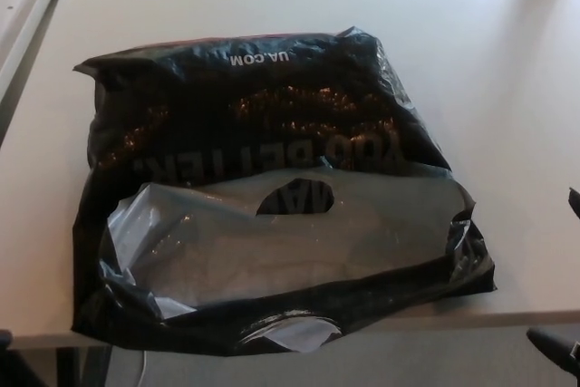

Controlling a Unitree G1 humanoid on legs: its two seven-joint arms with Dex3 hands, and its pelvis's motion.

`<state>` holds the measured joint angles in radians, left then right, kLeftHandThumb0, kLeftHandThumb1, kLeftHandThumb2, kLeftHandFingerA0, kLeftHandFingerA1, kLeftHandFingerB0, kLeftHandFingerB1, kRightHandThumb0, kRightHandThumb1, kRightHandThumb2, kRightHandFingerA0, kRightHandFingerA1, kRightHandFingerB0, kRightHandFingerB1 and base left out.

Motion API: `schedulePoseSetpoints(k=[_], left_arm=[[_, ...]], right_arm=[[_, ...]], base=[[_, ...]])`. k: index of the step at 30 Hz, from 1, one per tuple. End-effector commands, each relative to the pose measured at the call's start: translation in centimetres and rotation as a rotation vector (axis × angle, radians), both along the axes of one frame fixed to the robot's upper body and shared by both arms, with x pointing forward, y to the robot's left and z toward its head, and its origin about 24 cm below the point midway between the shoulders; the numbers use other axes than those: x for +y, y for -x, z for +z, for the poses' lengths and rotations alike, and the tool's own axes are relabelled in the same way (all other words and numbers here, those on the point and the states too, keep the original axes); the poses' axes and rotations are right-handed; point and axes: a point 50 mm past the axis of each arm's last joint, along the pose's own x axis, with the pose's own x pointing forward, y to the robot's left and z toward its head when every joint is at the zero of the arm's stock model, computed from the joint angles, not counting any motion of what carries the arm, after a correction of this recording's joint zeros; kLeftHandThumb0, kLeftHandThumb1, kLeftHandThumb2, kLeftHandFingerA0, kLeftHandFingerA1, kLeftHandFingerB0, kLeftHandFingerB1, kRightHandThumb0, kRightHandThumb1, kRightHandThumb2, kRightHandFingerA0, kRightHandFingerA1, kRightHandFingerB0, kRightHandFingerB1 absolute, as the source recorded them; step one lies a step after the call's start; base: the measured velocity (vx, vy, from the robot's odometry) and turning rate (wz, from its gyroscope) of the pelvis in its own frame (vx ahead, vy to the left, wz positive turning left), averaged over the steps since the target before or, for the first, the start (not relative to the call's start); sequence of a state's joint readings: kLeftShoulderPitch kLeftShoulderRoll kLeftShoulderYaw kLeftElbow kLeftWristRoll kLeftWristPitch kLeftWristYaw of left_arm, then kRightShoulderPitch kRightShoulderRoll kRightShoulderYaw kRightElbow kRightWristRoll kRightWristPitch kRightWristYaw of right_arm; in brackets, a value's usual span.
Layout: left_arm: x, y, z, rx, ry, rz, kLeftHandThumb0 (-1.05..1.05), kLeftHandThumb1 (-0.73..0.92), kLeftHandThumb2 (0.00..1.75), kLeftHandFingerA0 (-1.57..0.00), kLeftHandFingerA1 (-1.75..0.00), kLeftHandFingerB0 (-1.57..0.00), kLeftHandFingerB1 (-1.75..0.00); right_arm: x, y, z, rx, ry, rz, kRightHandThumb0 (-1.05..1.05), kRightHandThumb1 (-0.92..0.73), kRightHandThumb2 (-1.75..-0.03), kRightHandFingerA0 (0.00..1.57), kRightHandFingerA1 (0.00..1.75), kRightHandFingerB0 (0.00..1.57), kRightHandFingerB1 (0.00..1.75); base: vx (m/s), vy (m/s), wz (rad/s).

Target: A plastic bag is kept infront of the robot in the middle of the desk and the robot uses both its hands to grab it from the top and lifts it up and then releases it.

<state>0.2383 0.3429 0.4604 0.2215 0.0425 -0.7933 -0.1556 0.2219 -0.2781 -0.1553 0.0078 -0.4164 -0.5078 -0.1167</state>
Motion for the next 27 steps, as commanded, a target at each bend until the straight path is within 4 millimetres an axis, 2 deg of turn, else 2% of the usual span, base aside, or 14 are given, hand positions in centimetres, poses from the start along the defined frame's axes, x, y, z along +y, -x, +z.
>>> schedulePoseSetpoints(k=[1, 3, 4, 5, 16, 17, 18, 19, 20, 21, 22, 25, 26, 27], left_arm=[[0.3, -1.7, 0.1, 0.058, -0.122, 0.033, -0.68, 0.38, 0.75, -0.22, -0.42, -0.05, -0.23], [0.4, -1.8, -0.2, 0.089, -0.093, 0.024, -0.67, 0.38, 0.76, -0.21, -0.43, -0.04, -0.22], [0.5, -2.0, -0.3, 0.109, -0.081, 0.020, -0.70, 0.42, 0.55, -0.25, -0.33, -0.05, -0.23], [0.8, -2.4, -0.6, 0.154, -0.074, 0.008, -0.65, 0.34, 0.78, -0.13, -0.43, 0.00, -0.11], [2.7, -4.1, -2.1, 0.357, 0.031, 0.016, -0.65, 0.39, 0.80, -0.10, -0.34, 0.00, 0.00], [2.8, -4.2, -2.3, 0.371, 0.071, 0.024, -0.80, 0.35, 0.60, -0.15, -0.30, 0.00, -0.10], [3.1, -4.4, -2.7, 0.401, 0.147, 0.036, -0.62, 0.35, 0.80, -0.09, -0.33, 0.00, 0.00], [3.2, -4.6, -3.1, 0.425, 0.197, 0.042, -0.62, 0.35, 0.80, -0.09, -0.33, 0.00, 0.00], [3.3, -4.7, -3.2, 0.443, 0.232, 0.045, -0.61, 0.34, 0.80, -0.10, -0.34, 0.00, 0.00], [3.4, -4.8, -3.3, 0.454, 0.251, 0.042, -0.82, 0.37, 0.53, -0.18, -0.30, 0.00, -0.11], [3.4, -4.9, -3.4, 0.473, 0.281, 0.033, -0.56, 0.27, 0.78, -0.10, -0.39, 0.00, -0.12], [3.1, -5.1, -3.5, 0.504, 0.343, 0.010, -0.55, 0.28, 0.77, -0.14, -0.41, 0.00, -0.12], [2.9, -5.2, -3.4, 0.509, 0.351, -0.003, -0.84, 0.34, 0.58, -0.23, -0.33, 0.00, -0.21], [2.7, -5.3, -3.3, 0.513, 0.351, -0.014, -0.84, 0.34, 0.58, -0.23, -0.33, 0.00, -0.21]], right_arm=[[-0.3, -1.8, -0.1, 0.043, 0.053, -0.026, -0.64, -0.38, -0.72, 0.11, 0.41, 0.05, 0.18], [-0.1, -2.0, -0.2, 0.052, 0.066, -0.021, -0.64, -0.38, -0.73, 0.12, 0.42, 0.04, 0.20], [0.0, -2.2, -0.2, 0.051, 0.071, -0.013, -0.63, -0.38, -0.73, 0.14, 0.43, 0.04, 0.20], [0.0, -2.6, -0.3, 0.070, 0.065, -0.003, -0.64, -0.39, -0.73, 0.12, 0.42, 0.04, 0.21], [0.1, -4.8, -0.1, 0.154, 0.067, 0.006, -0.69, -0.42, -0.72, 0.08, 0.39, 0.03, 0.15], [0.1, -4.9, -0.1, 0.155, 0.070, 0.006, -0.67, -0.45, -0.60, 0.15, 0.36, 0.02, 0.16], [0.1, -5.0, -0.1, 0.162, 0.072, 0.009, -0.65, -0.40, -0.78, 0.09, 0.43, 0.00, 0.17], [0.2, -5.2, 0.0, 0.171, 0.071, 0.014, -0.65, -0.40, -0.78, 0.09, 0.43, 0.00, 0.17], [0.2, -5.2, 0.0, 0.175, 0.077, 0.015, -0.67, -0.52, -0.56, 0.17, 0.33, 0.00, 0.19], [0.2, -5.3, -0.1, 0.179, 0.079, 0.016, -0.71, -0.43, -0.74, 0.11, 0.41, 0.04, 0.13], [0.3, -5.3, -0.1, 0.188, 0.078, 0.017, -0.70, -0.43, -0.74, 0.11, 0.40, 0.03, 0.13], [0.5, -5.4, -0.1, 0.201, 0.067, 0.019, -0.64, -0.40, -0.78, 0.08, 0.43, 0.00, 0.18], [0.6, -5.4, -0.1, 0.202, 0.067, 0.021, -0.70, -0.43, -0.74, 0.10, 0.41, 0.04, 0.14], [0.7, -5.4, -0.2, 0.203, 0.066, 0.023, -0.70, -0.43, -0.74, 0.10, 0.41, 0.04, 0.14]], base=[[0.00, 0.000, 0.00], [0.00, 0.000, 0.00], [0.00, 0.000, 0.00], [0.00, 0.000, 0.00], [0.00, 0.000, 0.00], [0.00, 0.000, 0.00], [0.00, 0.000, 0.00], [0.00, 0.000, 0.00], [0.00, 0.000, 0.00], [0.00, 0.000, 0.00], [0.00, 0.000, 0.00], [0.00, 0.000, 0.00], [0.00, 0.000, 0.00], [0.00, 0.000, 0.00]])
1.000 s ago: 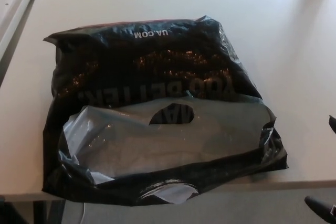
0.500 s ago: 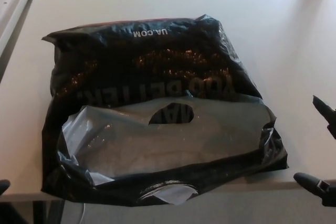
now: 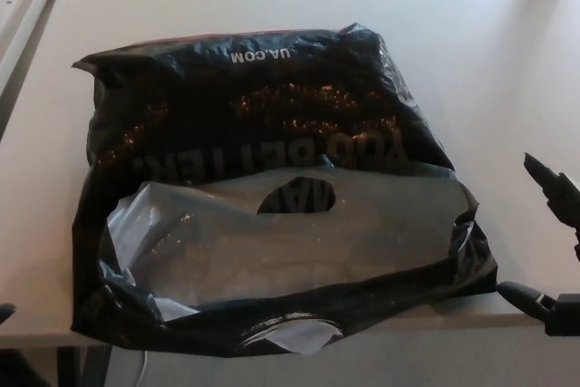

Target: A plastic bag is kept infront of the robot in the middle of the desk and the robot uses both its hands to grab it from the top and lifts it up and then releases it.

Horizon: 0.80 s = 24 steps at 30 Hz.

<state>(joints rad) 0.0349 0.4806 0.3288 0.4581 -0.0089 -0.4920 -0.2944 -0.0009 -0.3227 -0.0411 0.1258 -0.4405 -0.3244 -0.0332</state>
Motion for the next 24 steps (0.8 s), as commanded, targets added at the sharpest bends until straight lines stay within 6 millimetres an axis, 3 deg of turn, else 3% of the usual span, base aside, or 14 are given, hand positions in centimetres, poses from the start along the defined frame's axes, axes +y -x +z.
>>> schedulePoseSetpoints(k=[1, 4, 5, 6, 8, 9, 11, 12, 13, 14, 16, 18, 23, 24], left_arm=[[0.4, -0.2, -1.0, 0.163, 0.264, 0.013, -0.84, 0.33, 0.58, -0.23, -0.32, 0.00, -0.20], [-0.7, -0.5, -0.3, 0.155, 0.268, -0.046, -0.80, 0.35, 0.55, -0.24, -0.31, 0.00, -0.26], [-1.1, -0.5, 0.0, 0.156, 0.266, -0.061, -0.58, 0.30, 0.77, -0.19, -0.41, -0.01, -0.17], [-1.4, -0.5, 0.2, 0.159, 0.266, -0.078, -0.58, 0.30, 0.77, -0.19, -0.41, -0.01, -0.16], [-2.0, -0.8, 0.7, 0.170, 0.276, -0.112, -0.58, 0.30, 0.77, -0.18, -0.41, -0.01, -0.16], [-2.2, -0.9, 0.9, 0.177, 0.287, -0.128, -0.78, 0.36, 0.54, -0.24, -0.30, 0.00, -0.27], [-2.7, -1.0, 1.2, 0.184, 0.305, -0.145, -0.76, 0.35, 0.54, -0.24, -0.31, -0.01, -0.27], [-3.2, -1.1, 1.6, 0.190, 0.328, -0.171, -0.72, 0.35, 0.52, -0.25, -0.31, -0.04, -0.27], [-3.6, -1.1, 1.8, 0.195, 0.338, -0.191, -0.72, 0.35, 0.52, -0.26, -0.31, -0.04, -0.27], [-4.0, -1.2, 2.0, 0.200, 0.337, -0.207, -0.59, 0.30, 0.74, -0.20, -0.40, -0.04, -0.23], [-4.6, -1.3, 2.1, 0.206, 0.332, -0.226, -0.59, 0.29, 0.74, -0.20, -0.40, -0.04, -0.24], [-5.2, -1.5, 2.2, 0.207, 0.304, -0.244, -0.62, 0.31, 0.75, -0.20, -0.39, -0.04, -0.24], [-5.8, -2.3, 1.8, 0.214, 0.260, -0.239, -0.60, 0.33, 0.75, -0.20, -0.41, -0.04, -0.23], [-5.8, -2.4, 1.6, 0.220, 0.265, -0.232, -0.60, 0.32, 0.75, -0.20, -0.41, -0.04, -0.23]], right_arm=[[-0.2, -0.5, -0.2, 0.079, 0.002, -0.005, -0.71, -0.43, -0.72, 0.08, 0.39, 0.03, 0.15], [0.1, -0.5, -0.4, 0.089, 0.001, 0.001, -0.70, -0.43, -0.72, 0.08, 0.39, 0.02, 0.14], [0.1, -0.6, -0.4, 0.091, 0.005, 0.004, -0.69, -0.43, -0.73, 0.08, 0.40, 0.02, 0.14], [0.1, -0.6, -0.5, 0.093, 0.003, 0.005, -0.66, -0.41, -0.79, 0.08, 0.43, 0.00, 0.17], [0.1, -0.7, -0.6, 0.097, -0.008, 0.004, -0.69, -0.43, -0.74, 0.08, 0.40, 0.03, 0.14], [0.1, -0.7, -0.6, 0.105, -0.014, 0.001, -0.69, -0.44, -0.68, 0.09, 0.37, 0.04, 0.13], [0.1, -0.7, -0.7, 0.106, -0.015, 0.000, -0.66, -0.44, -0.70, 0.09, 0.39, 0.04, 0.14], [0.1, -0.8, -0.7, 0.110, -0.014, 0.000, -0.64, -0.52, -0.56, 0.12, 0.32, 0.00, 0.17], [0.1, -0.8, -0.8, 0.112, -0.014, -0.002, -0.67, -0.45, -0.70, 0.09, 0.39, 0.04, 0.13], [0.1, -0.8, -0.8, 0.115, -0.016, -0.004, -0.68, -0.48, -0.64, 0.10, 0.35, 0.04, 0.11], [0.0, -0.9, -0.9, 0.127, -0.021, -0.010, -0.68, -0.46, -0.68, 0.09, 0.37, 0.03, 0.12], [0.0, -0.9, -0.9, 0.137, -0.027, -0.014, -0.66, -0.53, -0.57, 0.12, 0.32, 0.00, 0.16], [0.2, -0.9, -1.0, 0.163, -0.060, -0.015, -0.67, -0.48, -0.61, 0.12, 0.35, 0.00, 0.15], [0.2, -1.0, -1.1, 0.165, -0.067, -0.013, -0.65, -0.53, -0.56, 0.13, 0.31, 0.00, 0.18]], base=[[0.00, 0.000, 0.00], [0.00, 0.000, 0.00], [0.00, 0.000, 0.00], [0.00, 0.000, 0.00], [0.00, 0.000, 0.00], [0.00, 0.000, 0.00], [0.00, 0.000, 0.00], [0.00, 0.000, 0.00], [0.00, 0.000, 0.00], [0.00, 0.000, 0.00], [0.00, 0.000, 0.00], [0.00, 0.000, 0.00], [0.00, 0.000, 0.00], [0.00, 0.000, 0.00]])
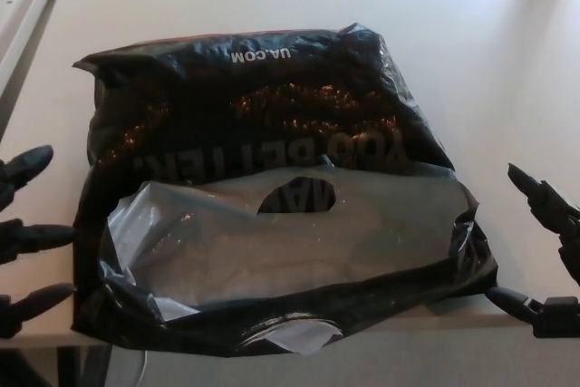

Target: A plastic bag is kept infront of the robot in the middle of the desk and the robot uses both its hands to grab it from the top and lifts it up and then releases it.

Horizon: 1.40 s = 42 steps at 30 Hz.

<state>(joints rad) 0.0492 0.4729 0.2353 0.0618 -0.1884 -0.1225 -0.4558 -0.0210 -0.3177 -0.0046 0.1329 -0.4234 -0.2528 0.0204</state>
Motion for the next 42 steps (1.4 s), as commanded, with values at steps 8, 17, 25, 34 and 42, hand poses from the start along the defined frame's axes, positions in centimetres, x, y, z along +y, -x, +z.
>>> schedulePoseSetpoints(k=[8, 17, 25, 34, 42], left_arm=[[-1.0, -0.6, -2.9, 0.215, 0.060, 0.013, -0.62, 0.33, 0.75, -0.23, -0.41, -0.04, -0.21], [-1.5, -0.3, -4.6, 0.339, 0.230, 0.064, -0.68, 0.35, 0.53, -0.36, -0.33, -0.11, -0.26], [-1.7, -0.1, -5.1, 0.418, 0.252, 0.079, -0.73, 0.36, 0.54, -0.42, -0.34, -0.27, -0.29], [-2.3, 0.0, -5.1, 0.481, 0.244, 0.049, -0.71, 0.33, 0.69, -0.48, -0.43, -0.33, -0.38], [-2.8, 0.2, -5.0, 0.531, 0.270, 0.024, -0.69, 0.33, 0.69, -0.45, -0.43, -0.35, -0.38]], right_arm=[[-0.3, -0.7, -0.9, 0.100, -0.067, -0.038, -0.66, -0.54, -0.57, 0.15, 0.33, 0.00, 0.18], [0.4, -0.7, -1.0, 0.105, -0.091, -0.017, -0.68, -0.44, -0.74, 0.08, 0.40, 0.03, 0.14], [1.5, -0.7, -1.0, 0.116, -0.091, 0.002, -0.67, -0.48, -0.58, 0.15, 0.35, 0.01, 0.17], [2.9, -0.9, -1.3, 0.141, -0.121, 0.048, -0.66, -0.41, -0.79, 0.08, 0.44, 0.00, 0.16], [4.0, -1.2, -1.6, 0.155, -0.112, 0.068, -0.67, -0.52, -0.57, 0.17, 0.34, 0.00, 0.16]], base=[[0.00, 0.000, 0.00], [0.00, 0.000, 0.00], [0.00, 0.000, 0.00], [0.00, 0.000, 0.00], [0.00, 0.000, 0.00]])
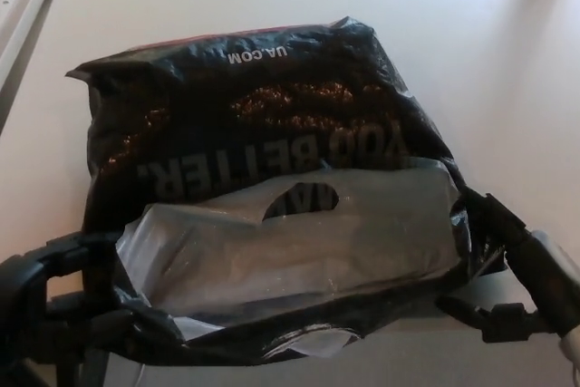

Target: A plastic bag is kept infront of the robot in the middle of the desk and the robot uses both its hands to grab it from the top and lifts it up and then releases it.

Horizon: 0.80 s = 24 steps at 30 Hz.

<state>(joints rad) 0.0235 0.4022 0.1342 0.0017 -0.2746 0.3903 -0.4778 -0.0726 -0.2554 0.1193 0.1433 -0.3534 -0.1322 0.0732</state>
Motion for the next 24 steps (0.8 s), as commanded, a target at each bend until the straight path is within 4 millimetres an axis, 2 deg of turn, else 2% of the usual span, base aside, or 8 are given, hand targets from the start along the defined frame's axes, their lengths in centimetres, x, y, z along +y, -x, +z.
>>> schedulePoseSetpoints(k=[1, 3, 4, 5, 6, 7, 21, 24], left_arm=[[0.1, 0.3, -0.2, 0.092, 0.037, -0.002, -0.69, 0.33, 0.68, -0.46, -0.43, -0.35, -0.37], [0.0, 0.3, -0.2, 0.101, 0.033, -0.001, -0.69, 0.31, 0.67, -0.54, -0.58, -0.45, -0.40], [0.0, 0.4, -0.2, 0.112, 0.030, -0.004, -0.55, 0.34, 0.53, -0.71, -1.41, -0.65, -0.47], [0.0, 0.3, -0.1, 0.120, 0.025, -0.013, -0.59, 0.37, 0.59, -0.77, -1.51, -0.57, -1.13], [0.0, 0.3, -0.1, 0.124, 0.019, -0.023, -0.59, 0.37, 0.59, -0.77, -1.51, -0.57, -1.13], [-0.1, 0.4, -0.2, 0.135, 0.014, -0.048, -0.28, 0.48, 0.52, -0.81, -1.75, -0.65, -1.68], [-1.0, 0.9, 0.1, 0.141, 0.010, -0.128, -0.24, 0.57, 0.53, -0.82, -1.75, -0.60, -1.75], [-1.3, 0.8, 0.8, 0.115, 0.001, -0.111, -0.24, 0.57, 0.54, -0.84, -1.75, -0.60, -1.75]], right_arm=[[0.5, -0.3, -0.2, 0.028, -0.007, 0.003, -0.67, -0.52, -0.58, 0.19, 0.35, 0.00, 0.17], [0.6, -0.3, -0.3, 0.028, -0.017, 0.000, -0.65, -0.42, -0.78, 0.24, 0.48, 0.03, 0.24], [0.7, -0.3, -0.3, 0.030, -0.030, -0.007, -0.59, -0.52, -0.56, 0.40, 0.60, 0.27, 0.31], [0.7, -0.3, -0.3, 0.029, -0.054, -0.014, -0.58, -0.47, -0.42, 0.40, 1.71, 0.51, 0.50], [0.8, -0.3, -0.3, 0.026, -0.077, -0.020, -0.58, -0.47, -0.42, 0.40, 1.71, 0.51, 0.50], [0.7, -0.5, -0.4, 0.034, -0.125, -0.021, -0.38, -0.57, -0.44, 0.46, 1.75, 0.25, 1.44], [0.2, -0.8, -0.4, 0.075, -0.250, -0.053, -0.41, -0.66, -0.58, 0.51, 1.62, 0.44, 1.36], [0.1, -1.0, -0.1, 0.069, -0.267, -0.033, -0.42, -0.78, -0.59, 0.52, 1.70, 0.38, 1.52]], base=[[0.00, 0.000, 0.00], [0.00, 0.000, 0.00], [0.00, 0.000, 0.00], [0.00, 0.000, 0.00], [0.00, 0.000, 0.00], [0.00, 0.000, 0.00], [0.00, 0.000, 0.00], [0.00, 0.000, 0.00]])
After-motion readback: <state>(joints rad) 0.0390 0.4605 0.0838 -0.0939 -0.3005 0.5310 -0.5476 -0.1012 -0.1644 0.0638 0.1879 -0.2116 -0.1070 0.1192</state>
